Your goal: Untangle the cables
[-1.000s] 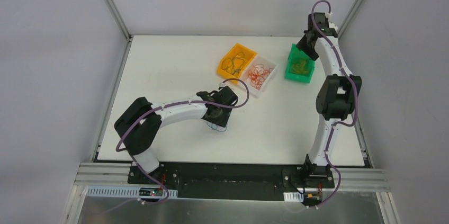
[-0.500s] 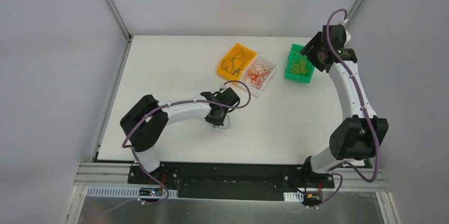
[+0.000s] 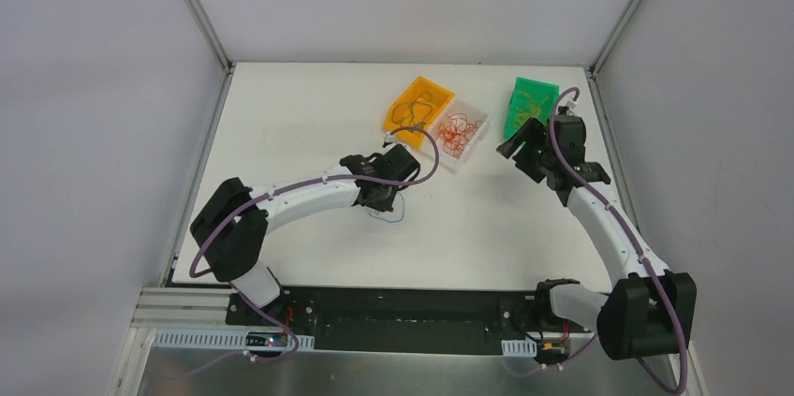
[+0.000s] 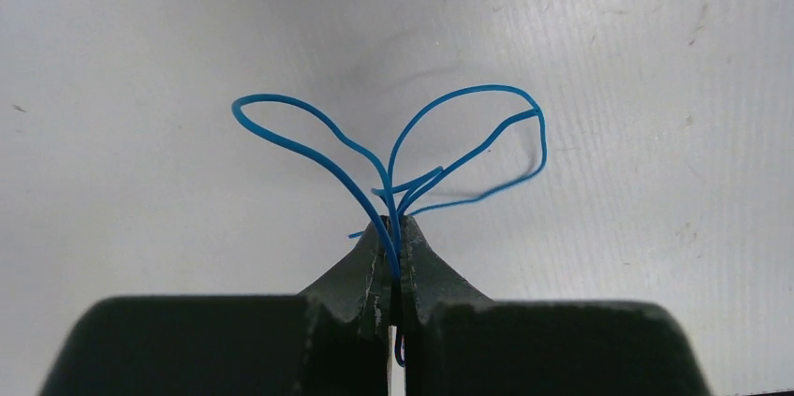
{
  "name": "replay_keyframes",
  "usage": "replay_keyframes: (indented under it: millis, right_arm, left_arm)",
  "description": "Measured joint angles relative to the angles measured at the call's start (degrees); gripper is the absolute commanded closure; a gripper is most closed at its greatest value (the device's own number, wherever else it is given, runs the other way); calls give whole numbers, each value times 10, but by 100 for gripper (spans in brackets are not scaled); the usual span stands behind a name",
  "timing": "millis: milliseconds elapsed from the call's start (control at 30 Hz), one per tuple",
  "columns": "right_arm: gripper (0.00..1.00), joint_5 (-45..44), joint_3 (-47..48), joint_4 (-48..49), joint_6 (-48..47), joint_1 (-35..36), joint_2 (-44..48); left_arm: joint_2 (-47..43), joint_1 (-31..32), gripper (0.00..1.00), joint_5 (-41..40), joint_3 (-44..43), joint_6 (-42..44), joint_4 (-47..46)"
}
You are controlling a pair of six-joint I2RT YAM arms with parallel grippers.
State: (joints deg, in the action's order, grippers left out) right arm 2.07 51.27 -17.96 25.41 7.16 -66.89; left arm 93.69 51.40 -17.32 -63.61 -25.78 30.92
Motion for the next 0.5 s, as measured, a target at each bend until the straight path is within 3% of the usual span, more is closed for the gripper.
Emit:
replay_keyframes:
  millis: [233, 500]
  right_arm:
    - [33, 14, -88, 52, 3, 21, 16]
    - [33, 14, -136, 110, 16, 41, 34]
  left_arm:
    - [-29, -18, 100, -42, -48, 26, 13]
    - [-15, -99, 100, -45, -141, 58, 24]
